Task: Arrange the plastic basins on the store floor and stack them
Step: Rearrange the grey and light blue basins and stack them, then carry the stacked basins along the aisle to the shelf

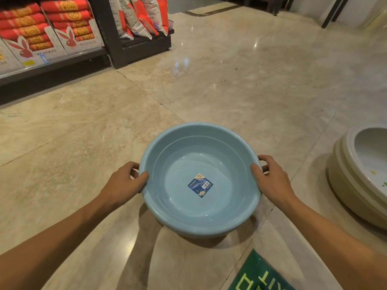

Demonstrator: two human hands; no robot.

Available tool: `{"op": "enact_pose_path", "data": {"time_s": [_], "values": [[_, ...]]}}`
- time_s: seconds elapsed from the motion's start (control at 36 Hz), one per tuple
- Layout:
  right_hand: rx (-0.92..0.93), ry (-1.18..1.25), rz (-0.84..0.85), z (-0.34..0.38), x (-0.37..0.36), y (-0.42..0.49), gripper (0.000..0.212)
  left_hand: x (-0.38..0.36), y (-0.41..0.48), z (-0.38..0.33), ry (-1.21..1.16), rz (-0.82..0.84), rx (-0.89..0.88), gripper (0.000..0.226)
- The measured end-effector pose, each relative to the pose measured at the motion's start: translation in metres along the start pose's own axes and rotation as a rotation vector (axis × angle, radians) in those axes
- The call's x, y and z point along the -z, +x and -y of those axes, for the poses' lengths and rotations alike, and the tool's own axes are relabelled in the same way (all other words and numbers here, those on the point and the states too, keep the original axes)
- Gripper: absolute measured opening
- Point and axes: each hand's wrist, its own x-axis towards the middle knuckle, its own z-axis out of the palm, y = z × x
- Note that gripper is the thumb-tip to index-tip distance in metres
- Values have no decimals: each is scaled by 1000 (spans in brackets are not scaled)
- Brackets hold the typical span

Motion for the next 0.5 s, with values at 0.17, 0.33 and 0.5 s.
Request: {"op": "enact_pose_path", "data": {"time_s": [0.17,0.33,0.5], "values": [[-129,232,103,-1,-8,0,47,-6,-2,7,-413,138,215,41],[-132,385,98,5,-10,-2,33,-8,-8,3,-512,125,141,25],[-186,494,48,17,26,0,33,20,1,-47,-494,149,25,28]]}}
